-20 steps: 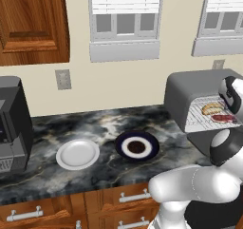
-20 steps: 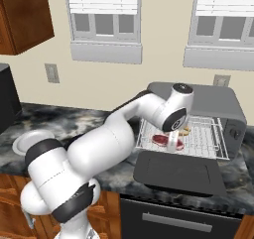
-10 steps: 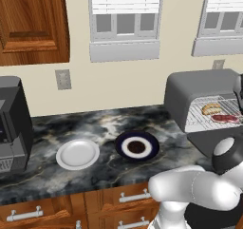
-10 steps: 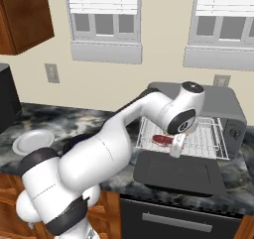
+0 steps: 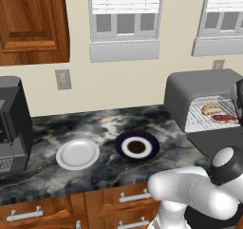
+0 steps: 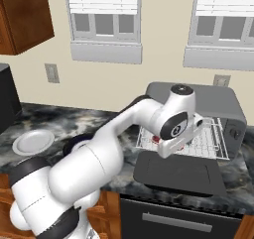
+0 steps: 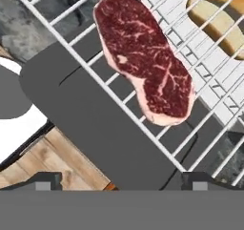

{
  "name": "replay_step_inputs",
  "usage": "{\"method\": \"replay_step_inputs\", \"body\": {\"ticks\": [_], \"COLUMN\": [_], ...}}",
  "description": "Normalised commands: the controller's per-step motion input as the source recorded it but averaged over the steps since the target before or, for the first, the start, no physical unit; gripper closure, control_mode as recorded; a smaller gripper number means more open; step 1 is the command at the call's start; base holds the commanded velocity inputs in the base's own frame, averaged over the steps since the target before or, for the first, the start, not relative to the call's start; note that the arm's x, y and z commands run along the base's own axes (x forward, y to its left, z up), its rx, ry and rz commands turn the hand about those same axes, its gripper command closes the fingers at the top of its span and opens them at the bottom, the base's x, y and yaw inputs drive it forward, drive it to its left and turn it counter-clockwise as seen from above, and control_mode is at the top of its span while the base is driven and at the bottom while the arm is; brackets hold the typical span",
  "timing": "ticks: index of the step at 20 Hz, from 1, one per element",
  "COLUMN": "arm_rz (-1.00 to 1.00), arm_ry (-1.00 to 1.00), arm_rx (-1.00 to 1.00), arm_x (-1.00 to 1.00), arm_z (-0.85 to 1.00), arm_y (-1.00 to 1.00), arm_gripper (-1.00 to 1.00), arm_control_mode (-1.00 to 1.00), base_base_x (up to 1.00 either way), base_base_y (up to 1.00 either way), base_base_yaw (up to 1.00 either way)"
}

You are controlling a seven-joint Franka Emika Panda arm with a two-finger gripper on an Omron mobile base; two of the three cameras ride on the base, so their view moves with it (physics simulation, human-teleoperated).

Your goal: Open the toaster oven door. Place the hotdog bun on the bottom rack in the toaster oven and place the steak on the top rack.

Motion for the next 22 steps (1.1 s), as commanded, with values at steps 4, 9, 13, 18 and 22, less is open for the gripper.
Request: {"method": "replay_step_inputs", "body": {"ticks": [4,9,13,18,22], "arm_rz": [-0.51,-0.47,-0.44,-0.35,-0.31], "arm_ry": [0.07,0.05,0.00,0.00,0.00], "arm_rx": [0.01,0.02,0.02,0.03,0.01], "arm_x": [0.00,0.00,0.00,0.04,0.10], "arm_z": [-0.26,-0.33,-0.10,-0.18,-0.36], "arm_y": [0.00,0.03,0.05,0.00,0.00], "arm_gripper": [-1.00,-1.00,-1.00,-1.00,-1.00], "arm_control_mode": [-1.00,-1.00,-1.00,-1.00,-1.00], "base_base_x": [0.00,0.00,0.00,0.00,0.00], "base_base_y": [0.00,0.00,0.00,0.00,0.00], "base_base_yaw": [0.00,0.00,0.00,0.00,0.00]}}
